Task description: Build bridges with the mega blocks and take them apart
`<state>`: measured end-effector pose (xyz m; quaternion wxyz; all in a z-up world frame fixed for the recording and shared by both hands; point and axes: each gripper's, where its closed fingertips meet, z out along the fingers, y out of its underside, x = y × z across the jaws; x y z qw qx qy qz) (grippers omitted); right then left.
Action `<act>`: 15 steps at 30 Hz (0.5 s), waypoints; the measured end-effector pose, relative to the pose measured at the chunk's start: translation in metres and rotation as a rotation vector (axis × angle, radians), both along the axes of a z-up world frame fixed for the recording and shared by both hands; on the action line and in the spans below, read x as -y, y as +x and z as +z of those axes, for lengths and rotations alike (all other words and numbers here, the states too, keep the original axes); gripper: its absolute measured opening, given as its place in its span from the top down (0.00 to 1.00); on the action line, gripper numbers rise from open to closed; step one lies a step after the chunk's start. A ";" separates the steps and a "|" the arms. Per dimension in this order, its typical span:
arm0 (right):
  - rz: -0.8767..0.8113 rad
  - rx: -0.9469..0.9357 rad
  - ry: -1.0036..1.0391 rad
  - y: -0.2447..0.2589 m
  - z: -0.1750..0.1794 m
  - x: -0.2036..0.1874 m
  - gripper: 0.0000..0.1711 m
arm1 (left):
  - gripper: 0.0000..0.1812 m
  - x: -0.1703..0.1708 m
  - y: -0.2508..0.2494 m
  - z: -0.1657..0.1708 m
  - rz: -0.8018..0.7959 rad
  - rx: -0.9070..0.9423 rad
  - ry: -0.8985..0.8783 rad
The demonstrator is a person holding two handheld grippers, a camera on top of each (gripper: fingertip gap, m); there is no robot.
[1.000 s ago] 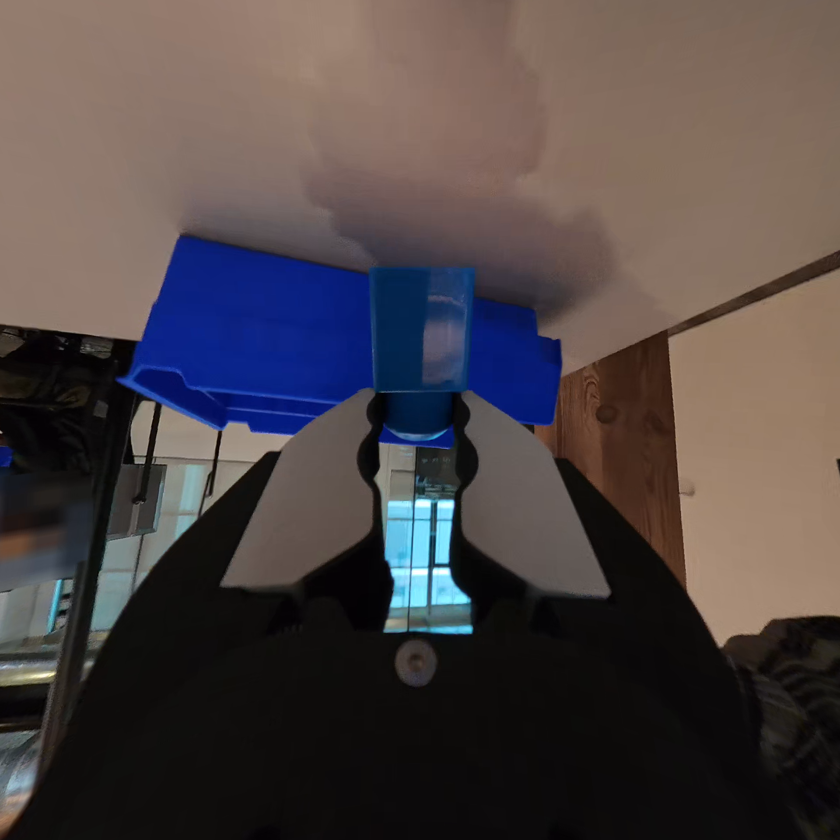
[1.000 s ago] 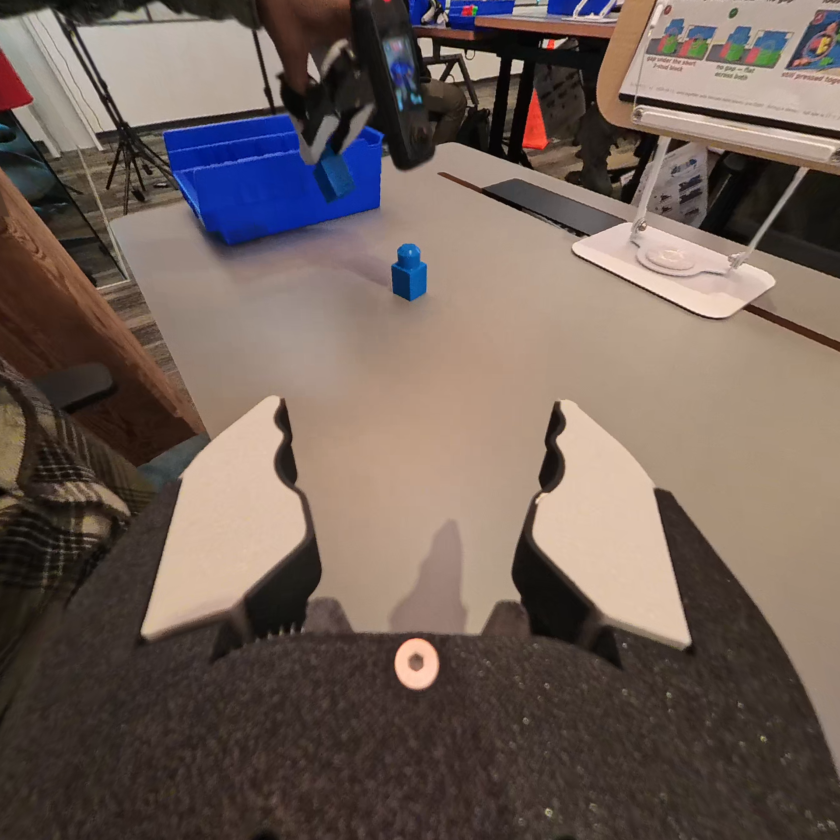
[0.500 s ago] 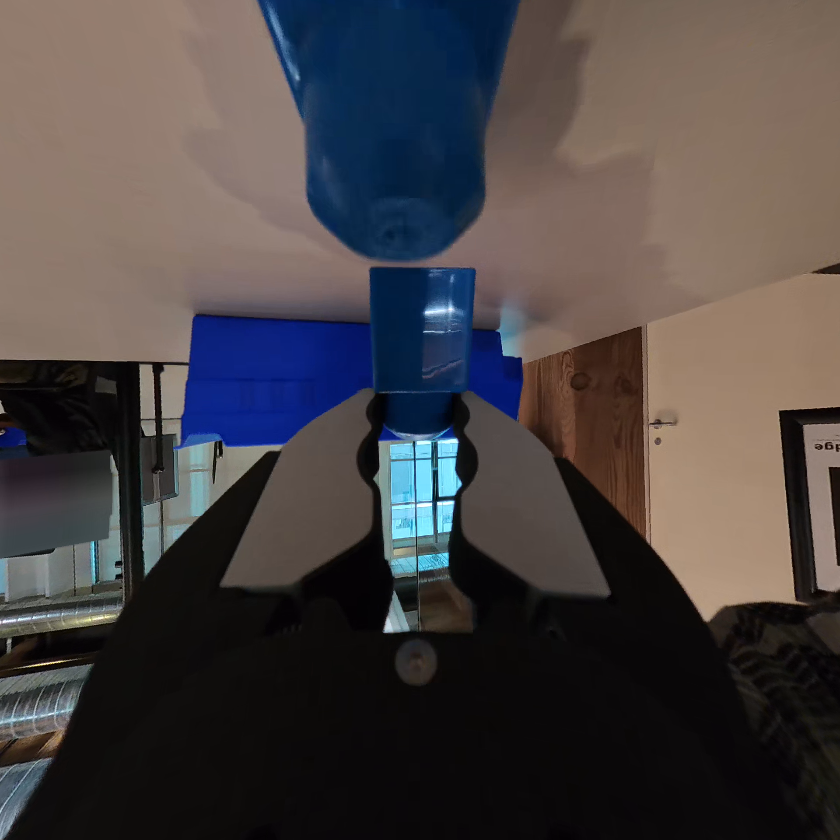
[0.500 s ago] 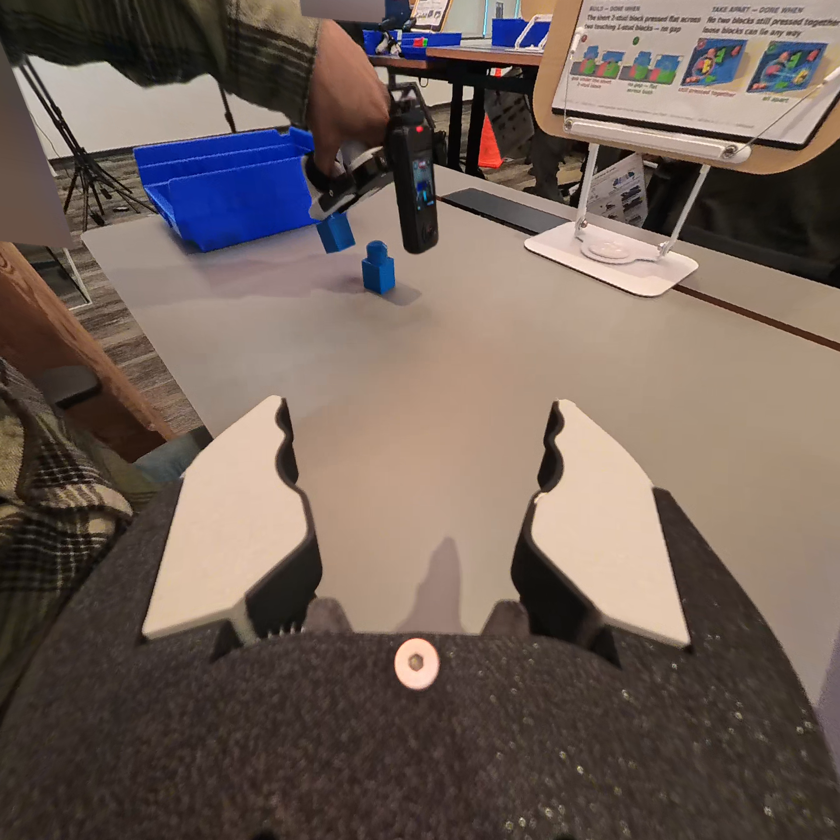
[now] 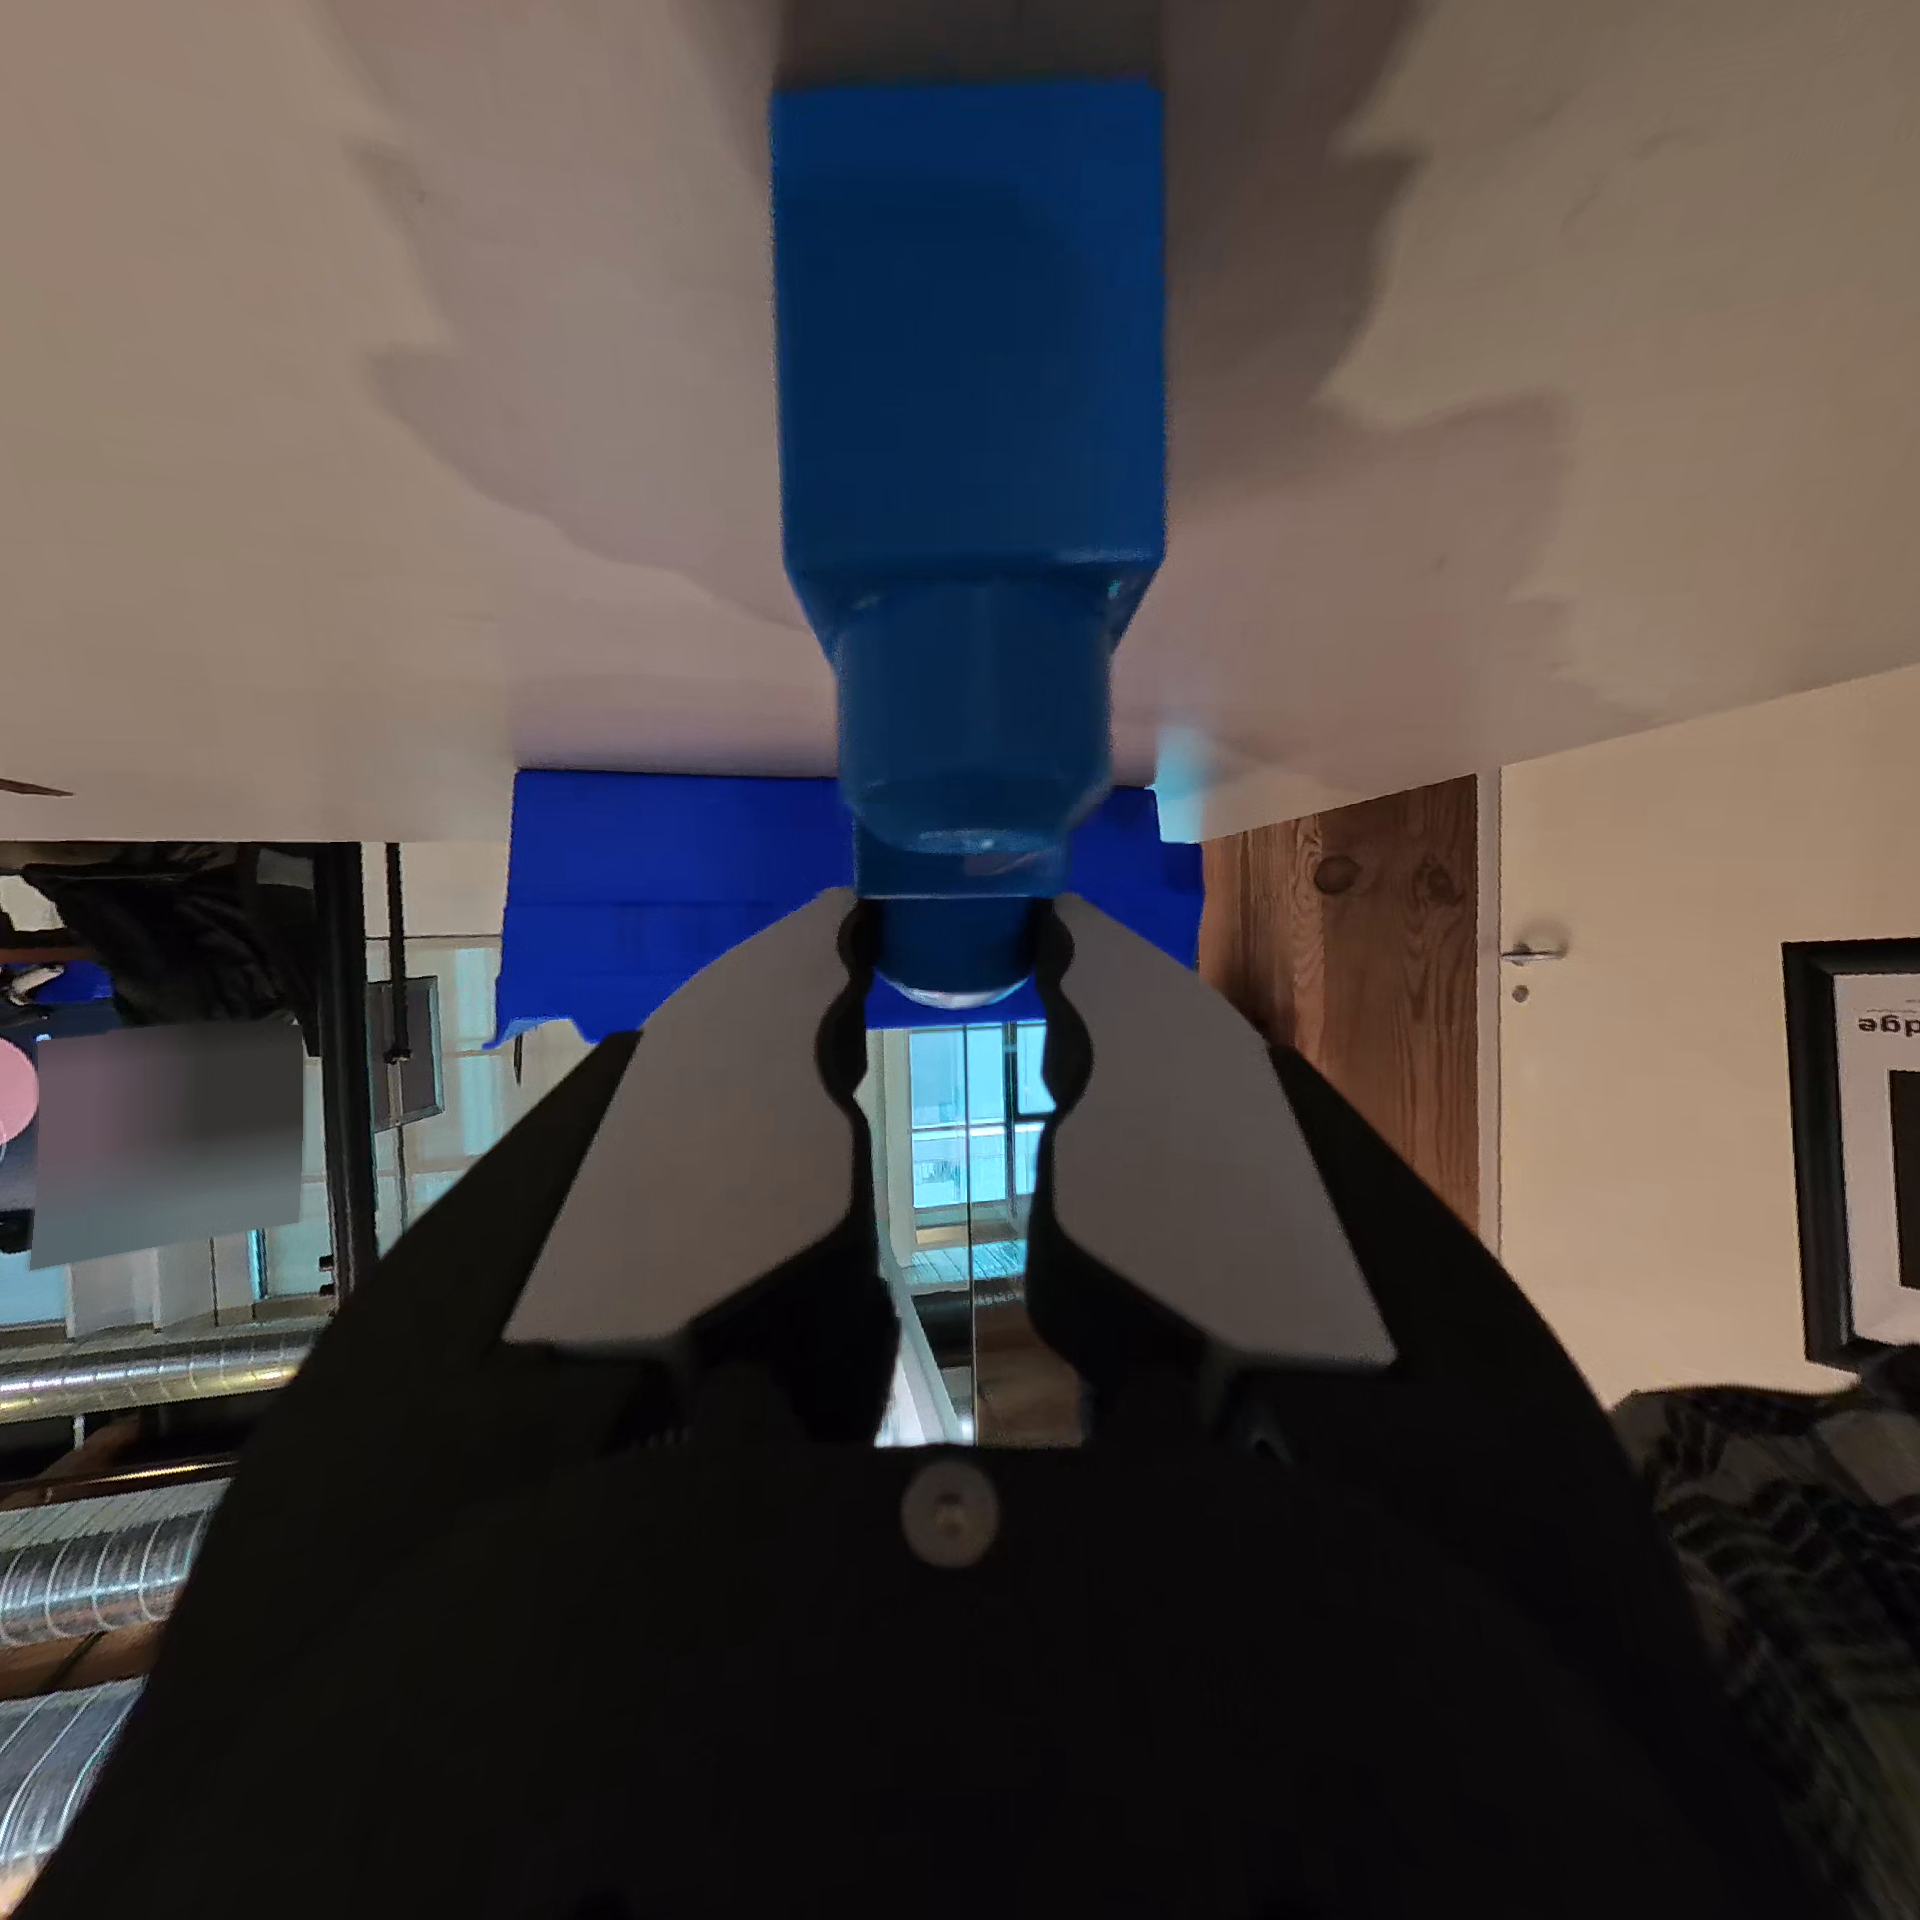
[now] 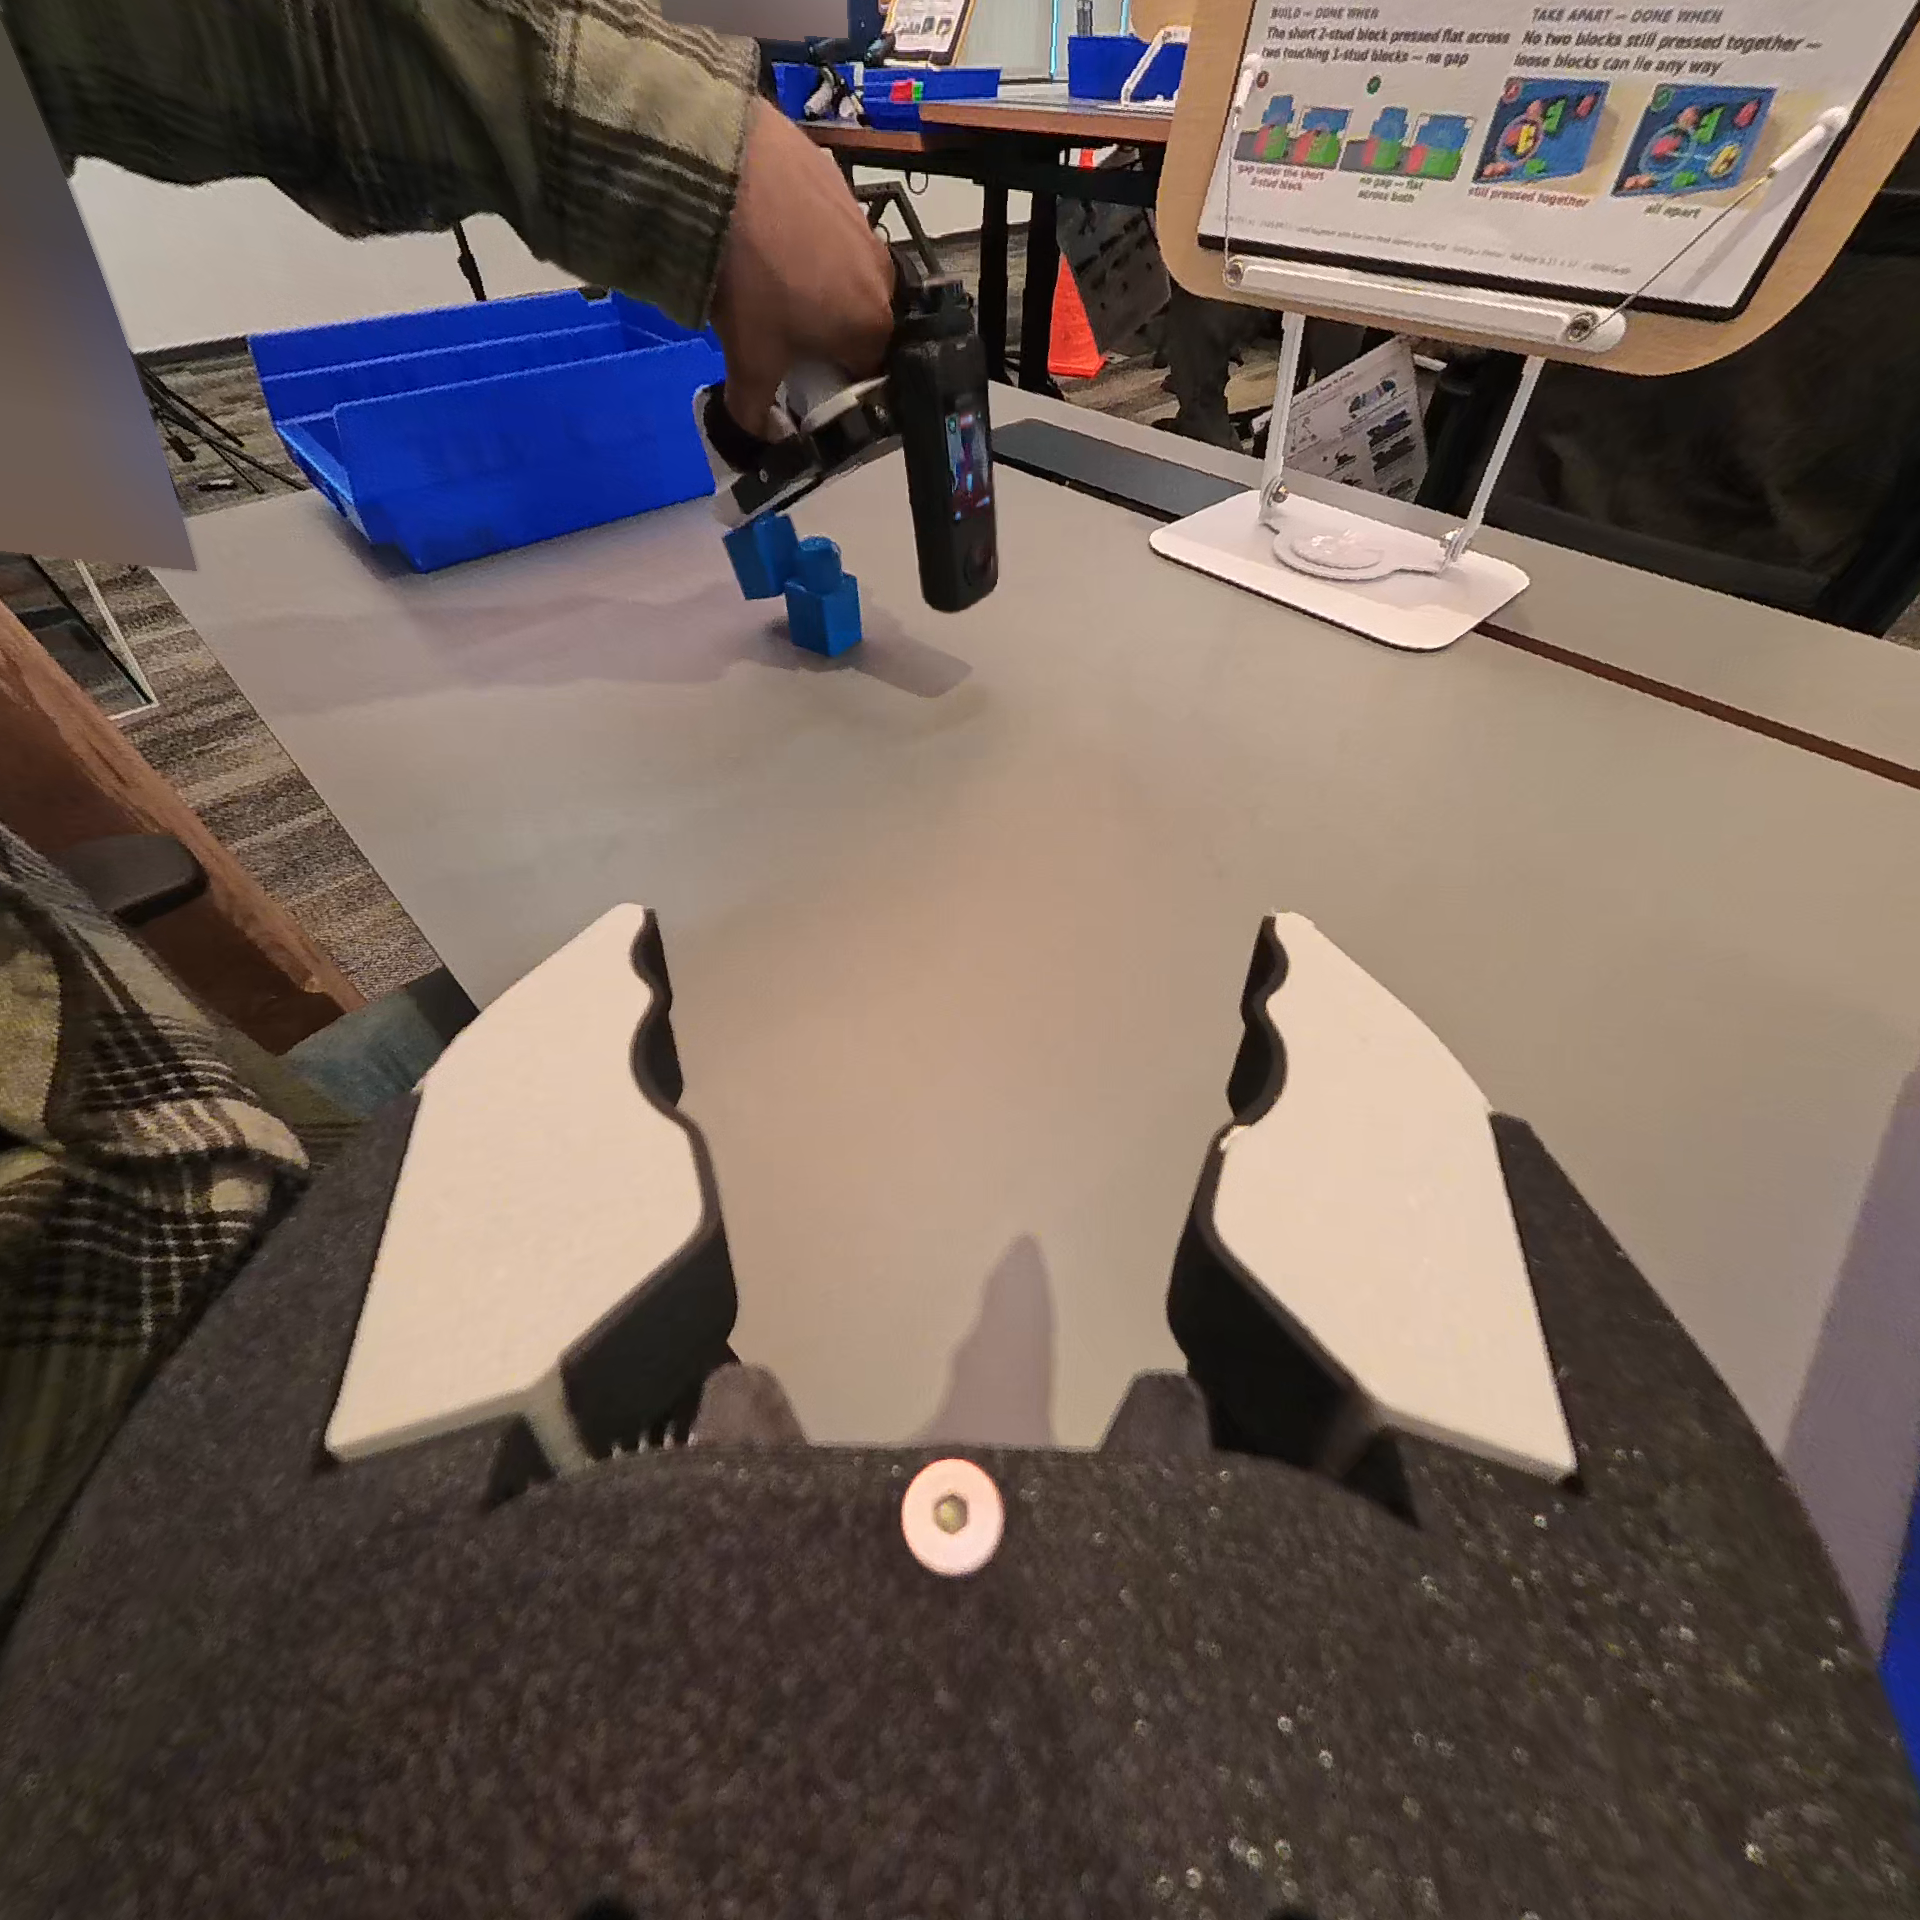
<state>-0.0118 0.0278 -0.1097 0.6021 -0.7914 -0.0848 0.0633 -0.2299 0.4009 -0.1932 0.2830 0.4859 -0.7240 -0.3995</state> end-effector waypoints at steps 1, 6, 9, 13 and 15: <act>-0.001 0.000 -0.001 0.000 0.000 0.000 0.39 | 0.84 0.001 -0.001 -0.001 0.002 -0.012 0.001; 0.000 -0.003 0.000 0.000 -0.001 0.002 0.39 | 0.84 0.003 0.000 -0.007 -0.006 -0.022 -0.001; 0.001 -0.001 -0.004 0.000 -0.002 0.003 0.39 | 0.84 0.005 0.002 -0.010 -0.002 -0.028 -0.003; -0.002 -0.004 -0.003 0.000 -0.002 0.005 0.39 | 0.84 0.007 0.006 -0.014 -0.019 -0.026 -0.009; -0.004 -0.007 -0.004 0.000 -0.003 0.006 0.39 | 0.84 0.008 0.008 -0.015 -0.031 -0.031 -0.008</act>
